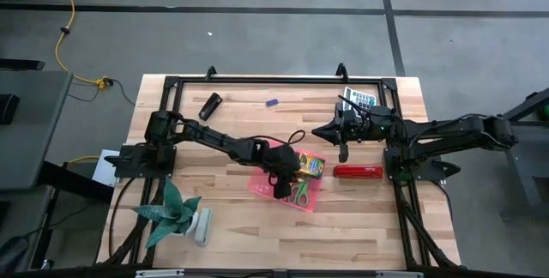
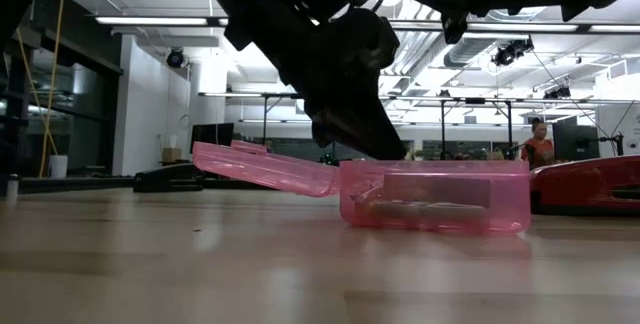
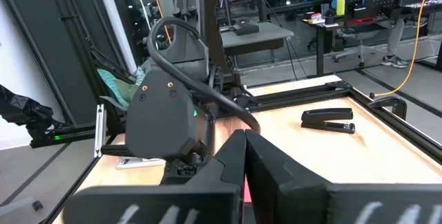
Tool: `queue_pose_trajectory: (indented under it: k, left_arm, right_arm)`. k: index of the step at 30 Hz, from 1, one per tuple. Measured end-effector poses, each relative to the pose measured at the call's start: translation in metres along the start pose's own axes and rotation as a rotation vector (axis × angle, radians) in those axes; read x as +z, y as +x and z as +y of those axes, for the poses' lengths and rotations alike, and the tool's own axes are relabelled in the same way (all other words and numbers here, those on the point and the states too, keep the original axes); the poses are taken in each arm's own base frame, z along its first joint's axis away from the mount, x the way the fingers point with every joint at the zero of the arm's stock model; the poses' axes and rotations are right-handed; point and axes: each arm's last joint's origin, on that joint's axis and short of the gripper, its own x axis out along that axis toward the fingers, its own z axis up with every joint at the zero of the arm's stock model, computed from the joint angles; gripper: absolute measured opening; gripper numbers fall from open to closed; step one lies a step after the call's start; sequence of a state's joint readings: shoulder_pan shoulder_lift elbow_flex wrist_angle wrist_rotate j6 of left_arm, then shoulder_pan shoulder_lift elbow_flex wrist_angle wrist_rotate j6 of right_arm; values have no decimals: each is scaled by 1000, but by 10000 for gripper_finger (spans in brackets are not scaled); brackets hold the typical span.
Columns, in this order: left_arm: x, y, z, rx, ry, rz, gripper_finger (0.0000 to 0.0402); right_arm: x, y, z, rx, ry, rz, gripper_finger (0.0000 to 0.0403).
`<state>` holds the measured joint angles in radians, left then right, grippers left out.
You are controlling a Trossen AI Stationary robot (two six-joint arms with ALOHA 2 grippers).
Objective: Pack school essentials
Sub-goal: Put the yellow eraser into the pink supply box, then put the blue eraser into the pink supply box
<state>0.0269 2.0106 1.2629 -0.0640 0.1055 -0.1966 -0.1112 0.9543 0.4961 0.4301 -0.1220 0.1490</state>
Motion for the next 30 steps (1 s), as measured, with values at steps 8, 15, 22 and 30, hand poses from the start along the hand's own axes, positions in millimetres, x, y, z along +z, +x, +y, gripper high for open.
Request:
queue_pose_trajectory:
  k: [8,15,22,30]
  left_arm:
    - [8,-24,13,-33,-51,36,147]
    - [31,-121,45,24,-99,-109,160]
    - [17,-225,48,74,-86,-660,161]
    - [-49,-255,39,64,-97,-967,161]
  right_arm:
    - [1,0,0,1,-1,-5,0]
    - [4,0,1,6,-5,-38,0]
    - [5,0,1,8,-6,-48,0]
    - [8,0,1,3,-10,-79,0]
